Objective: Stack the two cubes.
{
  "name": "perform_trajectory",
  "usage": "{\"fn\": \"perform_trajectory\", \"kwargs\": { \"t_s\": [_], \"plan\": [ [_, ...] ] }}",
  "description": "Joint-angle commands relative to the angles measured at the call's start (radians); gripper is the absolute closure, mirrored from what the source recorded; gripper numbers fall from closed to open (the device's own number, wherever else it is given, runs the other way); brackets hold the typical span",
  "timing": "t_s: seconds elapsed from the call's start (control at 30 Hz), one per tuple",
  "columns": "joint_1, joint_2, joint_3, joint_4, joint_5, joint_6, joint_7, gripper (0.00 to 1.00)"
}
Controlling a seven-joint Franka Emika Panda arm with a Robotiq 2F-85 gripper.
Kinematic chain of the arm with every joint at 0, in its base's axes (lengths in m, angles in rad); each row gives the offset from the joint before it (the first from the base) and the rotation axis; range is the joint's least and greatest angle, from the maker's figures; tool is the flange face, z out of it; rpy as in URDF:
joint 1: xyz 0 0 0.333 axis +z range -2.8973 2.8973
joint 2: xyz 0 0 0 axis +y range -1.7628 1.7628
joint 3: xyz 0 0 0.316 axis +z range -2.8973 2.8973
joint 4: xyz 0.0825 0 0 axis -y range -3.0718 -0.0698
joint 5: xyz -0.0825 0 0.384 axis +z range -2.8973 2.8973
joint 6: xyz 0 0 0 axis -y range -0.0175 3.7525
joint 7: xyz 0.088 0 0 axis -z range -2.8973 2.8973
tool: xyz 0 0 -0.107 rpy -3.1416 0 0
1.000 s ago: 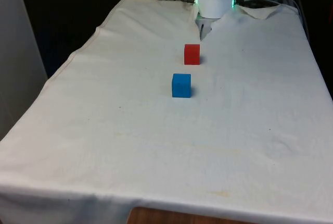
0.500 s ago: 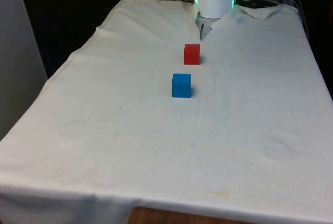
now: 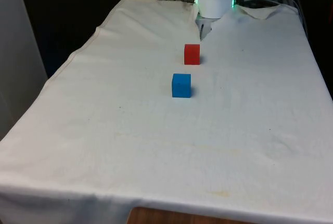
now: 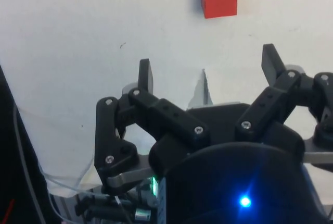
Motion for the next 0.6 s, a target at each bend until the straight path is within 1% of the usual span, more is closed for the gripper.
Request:
{"fn": "perform_trajectory", "kwargs": {
  "t_s": [0.0,0.07,0.1,0.13,0.17,0.2,0.27,0.4,0.43,0.47,0.5,0.57],
  "plan": [
    [0.004,-0.021,-0.009,-0.028,0.016,0.022,-0.013,0.0],
    [0.004,-0.034,-0.013,-0.05,0.024,0.036,-0.022,0.0],
    [0.004,-0.048,-0.018,-0.072,0.032,0.048,-0.029,0.0],
    [0.0,-0.036,-0.011,-0.056,0.021,0.032,-0.021,0.0],
    [0.004,-0.054,-0.02,-0.082,0.036,0.053,-0.034,0.0],
    [0.004,-0.057,-0.022,-0.09,0.041,0.06,-0.038,0.0],
    [0.006,-0.059,-0.026,-0.104,0.051,0.073,-0.044,0.0],
    [0.005,-0.057,-0.031,-0.119,0.071,0.088,-0.059,0.0],
    [0.004,-0.056,-0.032,-0.125,0.076,0.091,-0.064,0.0],
    [0.0,-0.054,-0.028,-0.118,0.068,0.081,-0.059,0.0],
    [0.004,-0.056,-0.033,-0.128,0.077,0.093,-0.067,0.0],
    [0.003,-0.054,-0.032,-0.134,0.074,0.095,-0.068,0.0]
  ]
}}
